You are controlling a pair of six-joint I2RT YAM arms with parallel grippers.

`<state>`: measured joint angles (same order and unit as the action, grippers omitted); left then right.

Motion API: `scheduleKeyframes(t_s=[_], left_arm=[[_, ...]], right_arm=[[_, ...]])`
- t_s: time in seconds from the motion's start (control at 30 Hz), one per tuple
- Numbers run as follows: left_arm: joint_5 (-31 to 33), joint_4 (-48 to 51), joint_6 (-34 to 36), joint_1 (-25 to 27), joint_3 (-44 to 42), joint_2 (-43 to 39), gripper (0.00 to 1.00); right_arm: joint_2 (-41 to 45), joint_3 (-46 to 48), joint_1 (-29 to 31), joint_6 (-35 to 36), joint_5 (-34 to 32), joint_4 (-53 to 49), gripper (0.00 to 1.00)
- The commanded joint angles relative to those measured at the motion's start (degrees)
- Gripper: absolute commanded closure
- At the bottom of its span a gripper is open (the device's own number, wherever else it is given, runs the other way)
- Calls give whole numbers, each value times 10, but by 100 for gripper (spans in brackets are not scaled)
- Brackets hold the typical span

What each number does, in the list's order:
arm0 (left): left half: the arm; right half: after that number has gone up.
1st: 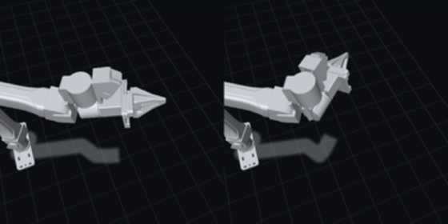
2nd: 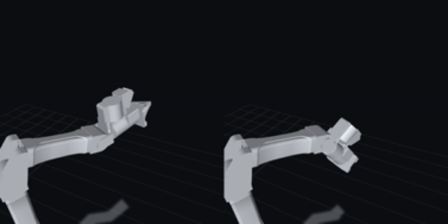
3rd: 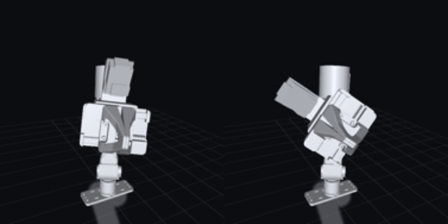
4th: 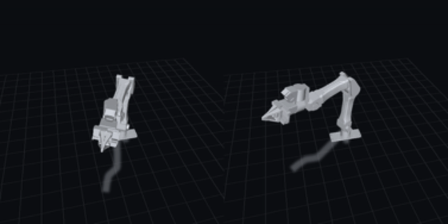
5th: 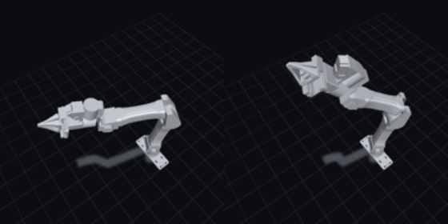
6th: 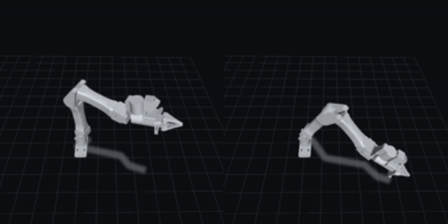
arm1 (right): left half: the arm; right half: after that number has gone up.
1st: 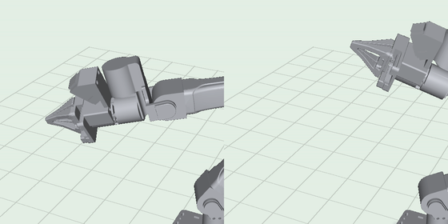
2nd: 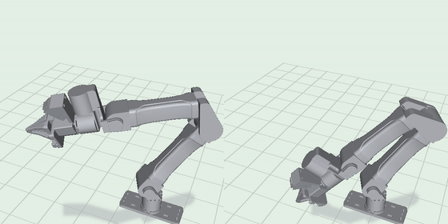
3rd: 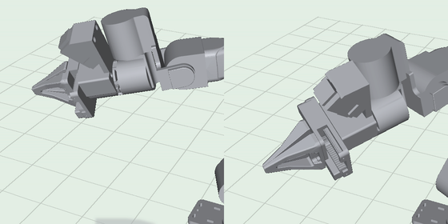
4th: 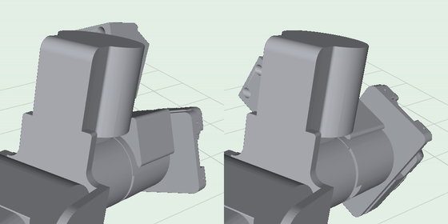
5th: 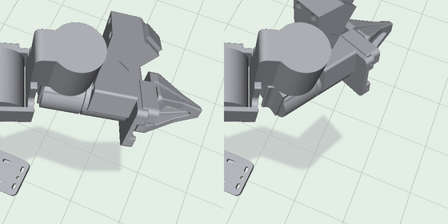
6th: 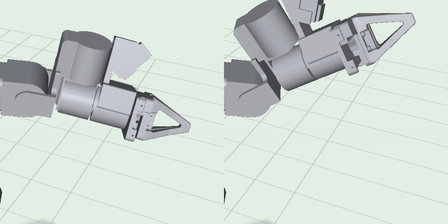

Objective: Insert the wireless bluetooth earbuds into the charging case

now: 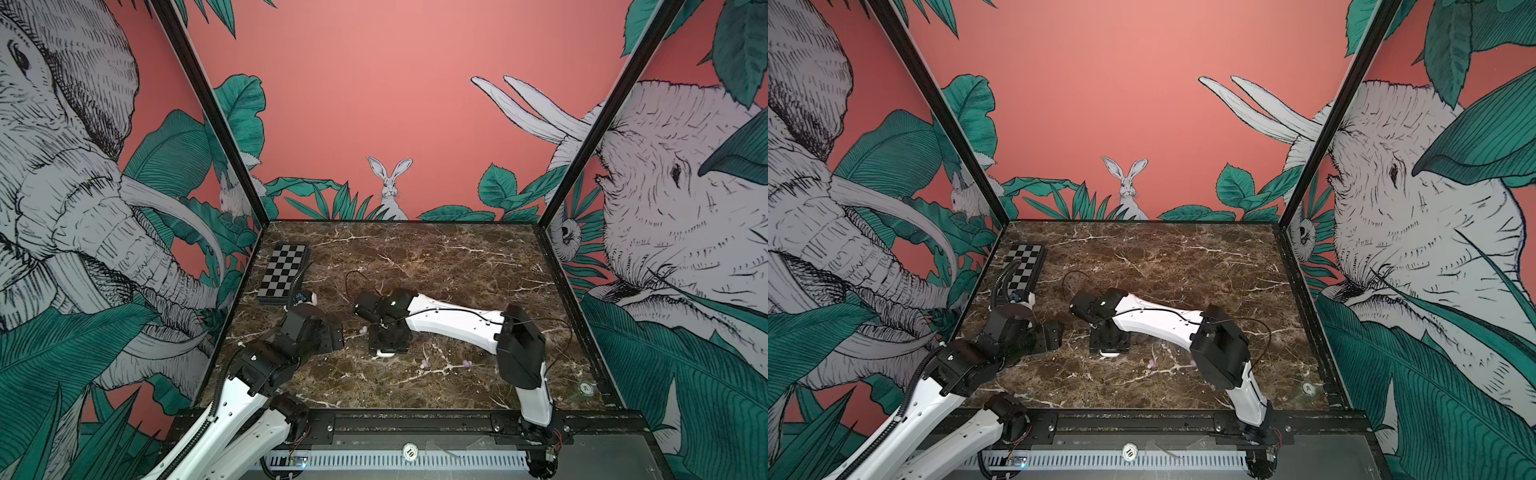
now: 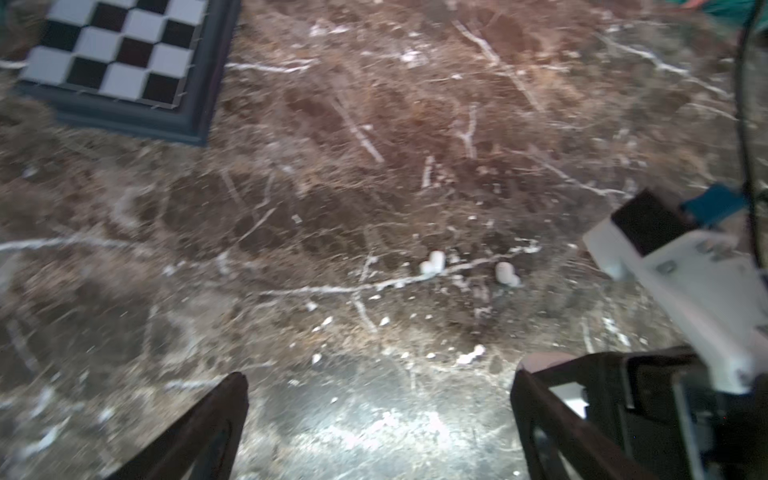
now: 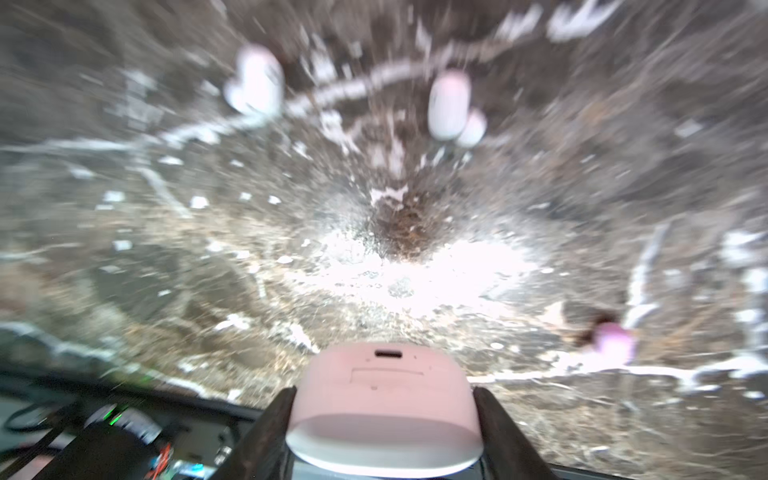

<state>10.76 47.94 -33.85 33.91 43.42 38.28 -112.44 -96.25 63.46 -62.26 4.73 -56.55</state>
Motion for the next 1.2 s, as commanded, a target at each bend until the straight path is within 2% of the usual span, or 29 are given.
scheduleKeyframes(t_s=[0.0, 0.1, 0.2, 0.27, 0.3, 0.43, 0.5, 0.53, 0.7, 0.83, 1.03, 1.17], left_arm=[[-62, -105, 68, -4, -14, 10, 1], [-86, -200, 111, -4, -40, 12, 1], [-178, -351, 188, -3, -96, -7, 1], [-241, -472, 241, 2, -140, -25, 1], [-254, -506, 266, 5, -149, -29, 1], [-322, -525, 417, 31, -138, -7, 1], [-350, -502, 509, 69, -131, 3, 1], [-362, -499, 531, 84, -129, 7, 1], [-379, -553, 585, 86, -138, 29, 1], [-390, -579, 586, 86, -139, 52, 1], [-367, -561, 638, 107, -122, 87, 4], [-340, -600, 630, 112, -126, 95, 5]], right_arm=[[85, 33, -27, 53, -44, 4, 100], [154, 76, -57, 83, -40, 24, 100], [226, 108, -92, 118, -17, 48, 100], [258, 114, -114, 146, 22, 60, 100], [268, 113, -123, 158, 35, 59, 100], [298, 97, -146, 214, 89, 55, 100], [308, 92, -156, 242, 121, 54, 100], [313, 91, -160, 250, 135, 56, 100], [339, 117, -187, 274, 234, 90, 100], [346, 134, -199, 276, 289, 104, 100], [326, 131, -199, 295, 288, 58, 100], [320, 140, -199, 282, 291, 72, 100]])
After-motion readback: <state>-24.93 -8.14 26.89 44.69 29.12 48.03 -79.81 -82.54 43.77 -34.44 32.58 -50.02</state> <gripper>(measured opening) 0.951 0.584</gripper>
